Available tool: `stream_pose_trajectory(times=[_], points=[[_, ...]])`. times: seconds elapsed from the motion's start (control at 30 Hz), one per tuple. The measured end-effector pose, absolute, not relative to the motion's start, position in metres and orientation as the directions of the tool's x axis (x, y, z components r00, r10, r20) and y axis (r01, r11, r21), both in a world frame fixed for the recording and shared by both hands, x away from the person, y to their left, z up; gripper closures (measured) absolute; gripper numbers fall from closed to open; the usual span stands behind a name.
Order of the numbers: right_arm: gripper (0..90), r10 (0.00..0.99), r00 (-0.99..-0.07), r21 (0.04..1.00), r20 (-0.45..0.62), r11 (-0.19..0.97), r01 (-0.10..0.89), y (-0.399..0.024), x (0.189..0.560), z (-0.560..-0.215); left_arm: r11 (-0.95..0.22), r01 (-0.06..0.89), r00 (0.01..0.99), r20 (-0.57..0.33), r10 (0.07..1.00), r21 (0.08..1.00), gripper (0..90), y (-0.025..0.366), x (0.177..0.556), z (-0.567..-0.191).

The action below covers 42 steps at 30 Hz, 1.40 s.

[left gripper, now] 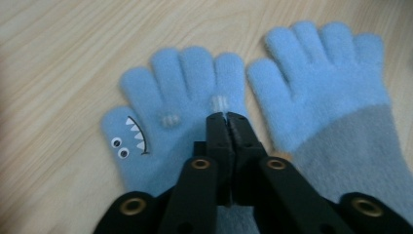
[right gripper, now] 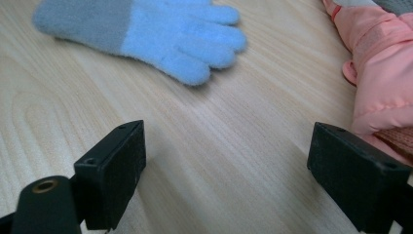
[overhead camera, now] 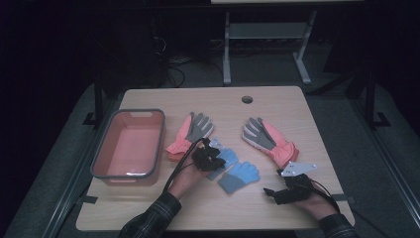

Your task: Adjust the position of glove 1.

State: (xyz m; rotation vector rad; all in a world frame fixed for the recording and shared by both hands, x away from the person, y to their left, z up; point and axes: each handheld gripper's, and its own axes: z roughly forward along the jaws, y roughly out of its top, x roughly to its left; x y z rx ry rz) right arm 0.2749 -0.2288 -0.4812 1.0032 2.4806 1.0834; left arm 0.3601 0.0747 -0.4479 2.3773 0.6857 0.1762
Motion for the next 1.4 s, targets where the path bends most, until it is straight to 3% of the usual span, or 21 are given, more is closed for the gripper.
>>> stream_pose_trajectory(times=[0.27,0.5,0.57,0.67,0.77,0.93,1.4], points=[[13.8,0.682,-0.73,0.722,0.04,0.485,0.493,-0.229,0.275,-0.481,-0.589,0.468,0.809,-0.051,0.586,0.658,66.9,0.089,0.359,-0.438],[13.8,0.682,-0.73,0.722,0.04,0.485,0.493,-0.229,0.275,-0.481,-0.613,0.493,0.804,-0.055,0.592,0.617,64.4,0.086,0.363,-0.457],[13.8,0.682,-0.73,0.722,0.04,0.485,0.493,-0.229,0.275,-0.481,-0.608,0.496,0.802,-0.058,0.595,0.62,64.7,0.086,0.362,-0.457],[13.8,0.682,-0.73,0.722,0.04,0.485,0.493,-0.229,0.275,-0.481,-0.623,0.479,0.81,-0.039,0.585,0.618,77.1,0.086,0.362,-0.458],[13.8,0.682,-0.73,0.722,0.04,0.485,0.493,-0.229,0.275,-0.481,-0.631,0.466,0.815,-0.024,0.578,0.621,83.3,0.085,0.361,-0.459],[13.8,0.682,-0.73,0.722,0.04,0.485,0.493,-0.229,0.275,-0.481,-0.654,0.442,0.833,-0.011,0.553,0.614,86.3,0.085,0.363,-0.457],[13.8,0.682,-0.73,0.722,0.04,0.485,0.493,-0.229,0.275,-0.481,-0.548,0.472,0.839,-0.159,0.521,0.691,87.7,0.09,0.357,-0.425]])
